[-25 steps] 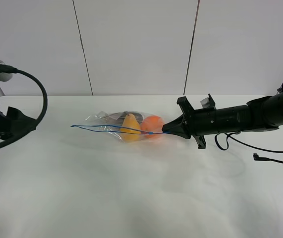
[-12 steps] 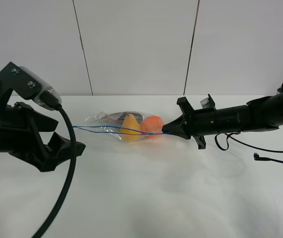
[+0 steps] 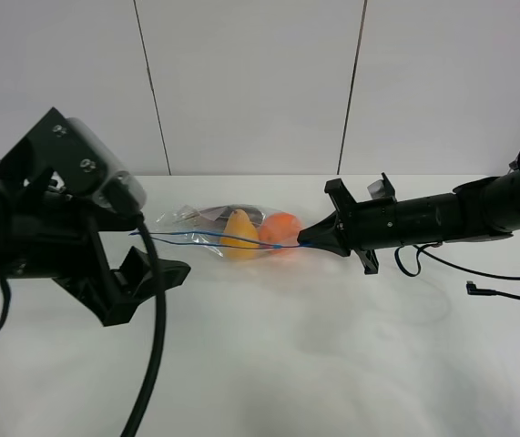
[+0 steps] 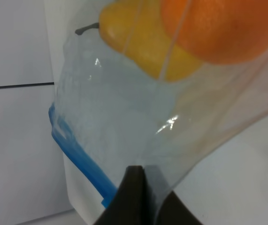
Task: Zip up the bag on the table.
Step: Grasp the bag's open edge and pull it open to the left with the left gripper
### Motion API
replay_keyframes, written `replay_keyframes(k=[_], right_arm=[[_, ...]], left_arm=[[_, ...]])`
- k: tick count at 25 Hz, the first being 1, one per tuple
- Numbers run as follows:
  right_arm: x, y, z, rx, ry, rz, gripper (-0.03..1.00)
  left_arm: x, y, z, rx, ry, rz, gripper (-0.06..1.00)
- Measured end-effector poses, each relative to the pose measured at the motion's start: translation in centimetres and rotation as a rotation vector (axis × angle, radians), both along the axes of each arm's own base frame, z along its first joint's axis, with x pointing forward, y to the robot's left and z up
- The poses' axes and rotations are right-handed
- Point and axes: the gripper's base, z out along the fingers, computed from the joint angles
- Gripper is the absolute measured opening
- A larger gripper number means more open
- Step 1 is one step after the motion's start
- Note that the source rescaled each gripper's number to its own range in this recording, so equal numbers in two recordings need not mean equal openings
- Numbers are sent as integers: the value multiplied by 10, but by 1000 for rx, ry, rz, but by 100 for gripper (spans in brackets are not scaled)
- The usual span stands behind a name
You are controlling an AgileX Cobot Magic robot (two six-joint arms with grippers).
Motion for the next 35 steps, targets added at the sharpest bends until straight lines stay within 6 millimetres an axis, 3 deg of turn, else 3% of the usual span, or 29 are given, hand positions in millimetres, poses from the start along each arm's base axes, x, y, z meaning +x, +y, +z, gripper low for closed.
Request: replay_keyframes(k=[13,24,35], right_arm=[[-1,0,0,-6,9,12,0],[-2,0,-1,-20,11,31,0],[-5,1,-1,-11,32,54,0]], left_arm=[[73,-55,-40,120,70,-28,100],[87,-130,-74,176,37,-192,95],[105,-146,-99,319,-128,-313,95]])
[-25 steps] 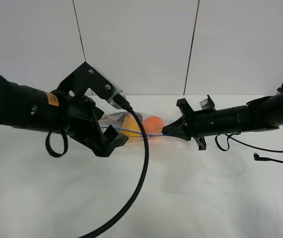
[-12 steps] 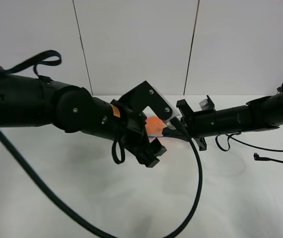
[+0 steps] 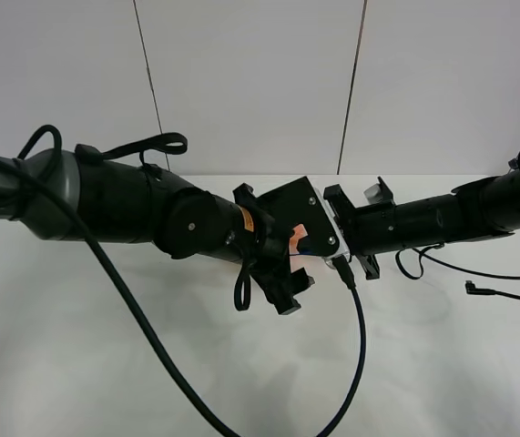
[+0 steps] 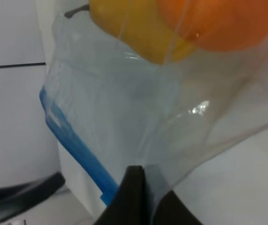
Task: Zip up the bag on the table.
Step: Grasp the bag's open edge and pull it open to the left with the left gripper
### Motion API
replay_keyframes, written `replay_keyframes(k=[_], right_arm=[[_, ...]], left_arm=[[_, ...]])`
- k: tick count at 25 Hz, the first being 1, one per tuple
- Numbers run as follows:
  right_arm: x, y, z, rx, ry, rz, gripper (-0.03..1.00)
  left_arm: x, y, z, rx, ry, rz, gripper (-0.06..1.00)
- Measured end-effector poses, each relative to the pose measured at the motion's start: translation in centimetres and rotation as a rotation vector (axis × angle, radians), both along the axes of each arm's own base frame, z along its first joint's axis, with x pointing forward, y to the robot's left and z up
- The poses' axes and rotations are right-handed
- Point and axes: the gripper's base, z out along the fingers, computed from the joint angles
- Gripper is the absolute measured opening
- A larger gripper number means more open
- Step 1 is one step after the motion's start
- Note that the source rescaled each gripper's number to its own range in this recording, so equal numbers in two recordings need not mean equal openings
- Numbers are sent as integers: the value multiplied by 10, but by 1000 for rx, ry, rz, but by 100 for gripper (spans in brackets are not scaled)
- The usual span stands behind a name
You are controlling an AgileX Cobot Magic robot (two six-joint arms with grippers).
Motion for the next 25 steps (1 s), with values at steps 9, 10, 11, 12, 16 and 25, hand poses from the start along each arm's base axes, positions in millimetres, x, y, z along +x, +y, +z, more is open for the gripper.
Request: replay_keyframes(k=[9,10,11,12,16,25], right_arm=[[-2,1,1,10,11,18,0],[-2,1,0,10,12,19,0],[-2,1,0,9,12,21,0],[-2,1,0,10,13,20,0],[-2,1,0,10,14,20,0],[-2,1,0,10,14,19,0]], left_arm=[[15,9,-15,101,-84,-63,95],[18,12,-15,103,-85,-55,95],[20,14,-15,105,-84,-48,94],[21,15,-16,106,-83,-44,93],[21,16,-16,110,-83,-45,87],[20,14,-16,111,-85,-51,72]])
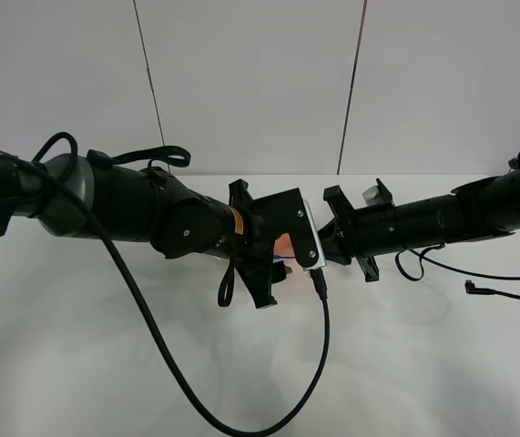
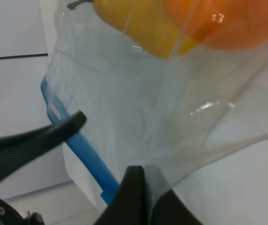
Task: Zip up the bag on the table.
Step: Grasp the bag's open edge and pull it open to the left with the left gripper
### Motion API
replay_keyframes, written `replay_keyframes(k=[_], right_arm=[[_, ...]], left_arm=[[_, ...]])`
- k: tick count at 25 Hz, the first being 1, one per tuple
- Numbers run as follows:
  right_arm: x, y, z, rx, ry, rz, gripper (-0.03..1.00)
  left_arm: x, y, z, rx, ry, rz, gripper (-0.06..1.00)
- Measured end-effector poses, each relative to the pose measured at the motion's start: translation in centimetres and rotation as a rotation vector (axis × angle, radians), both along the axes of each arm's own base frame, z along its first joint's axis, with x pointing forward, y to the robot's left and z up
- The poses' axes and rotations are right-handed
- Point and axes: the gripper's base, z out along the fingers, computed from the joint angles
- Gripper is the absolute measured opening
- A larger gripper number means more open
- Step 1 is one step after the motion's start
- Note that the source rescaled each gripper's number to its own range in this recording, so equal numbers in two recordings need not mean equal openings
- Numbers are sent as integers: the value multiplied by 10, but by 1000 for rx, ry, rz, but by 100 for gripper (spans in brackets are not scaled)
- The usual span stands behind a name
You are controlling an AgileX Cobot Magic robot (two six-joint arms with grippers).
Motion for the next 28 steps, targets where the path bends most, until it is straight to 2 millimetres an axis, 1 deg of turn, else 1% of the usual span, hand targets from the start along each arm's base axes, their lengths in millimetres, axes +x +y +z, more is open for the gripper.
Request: replay_keyframes(k=[4,7,14,18,21,28], right_arm=[[0,0,0,0,0,0,0],[0,0,0,1,0,-1,0],[0,0,0,5,1,-6,0],[1,0,0,7,1,-9,0],[1,0,0,7,1,-9,0],[1,0,0,6,1,-9,0]], left_arm=[[0,0,0,1,-1,-3,51],[0,0,0,4,-3,-6,38],[0,0,0,26,-20,-31,19],[-1,0,-1,38,-17,-37,5],[-1,0,-1,45,-16,-40,1],[-1,2,-2,95,-36,-78,0]])
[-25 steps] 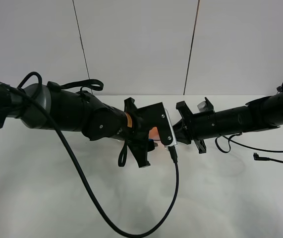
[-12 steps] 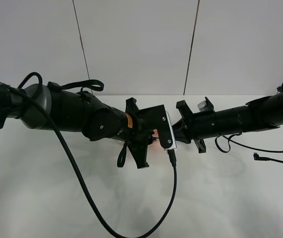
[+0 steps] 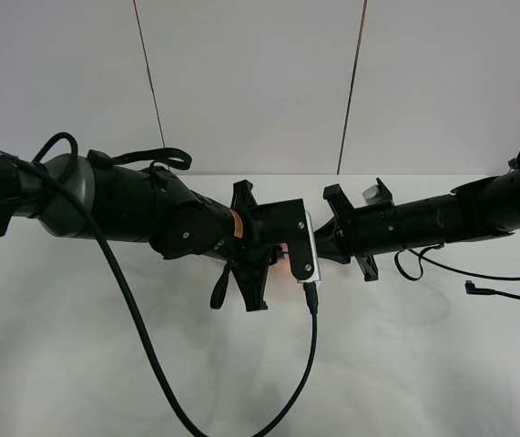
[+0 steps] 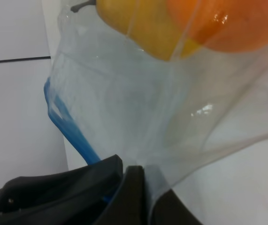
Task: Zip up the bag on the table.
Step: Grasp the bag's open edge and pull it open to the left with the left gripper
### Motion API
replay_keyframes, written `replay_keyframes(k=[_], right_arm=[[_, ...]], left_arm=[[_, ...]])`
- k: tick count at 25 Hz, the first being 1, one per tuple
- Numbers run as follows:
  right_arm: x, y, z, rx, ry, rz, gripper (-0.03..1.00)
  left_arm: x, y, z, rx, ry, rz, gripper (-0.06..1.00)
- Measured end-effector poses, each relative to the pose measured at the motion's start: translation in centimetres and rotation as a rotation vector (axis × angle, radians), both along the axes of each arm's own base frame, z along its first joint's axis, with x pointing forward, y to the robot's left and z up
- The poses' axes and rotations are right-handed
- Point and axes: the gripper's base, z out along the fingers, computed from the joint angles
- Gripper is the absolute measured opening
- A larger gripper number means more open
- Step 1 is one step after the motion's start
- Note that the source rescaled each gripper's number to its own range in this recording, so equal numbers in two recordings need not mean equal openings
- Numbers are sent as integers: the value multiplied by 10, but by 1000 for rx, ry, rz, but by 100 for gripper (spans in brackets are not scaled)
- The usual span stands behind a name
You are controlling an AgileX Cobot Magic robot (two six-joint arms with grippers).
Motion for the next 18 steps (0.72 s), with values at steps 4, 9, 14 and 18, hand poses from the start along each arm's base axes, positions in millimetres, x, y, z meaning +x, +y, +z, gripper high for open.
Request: replay_keyframes(k=[4,9,14,18], right_arm=[[0,0,0,-4,0,4,0],[1,-2,-2,-29,-4,-11,0],[2,-3,-3,-50,-8,-19,0],[2,-3,-4,-51,-8,-18,0]], left_arm=[[0,1,-1,21,2,-7,0],[9,15,-2,37,18,37,0],[18,29,-4,69,29,70,0],[25,44,-8,132,13,64,0]])
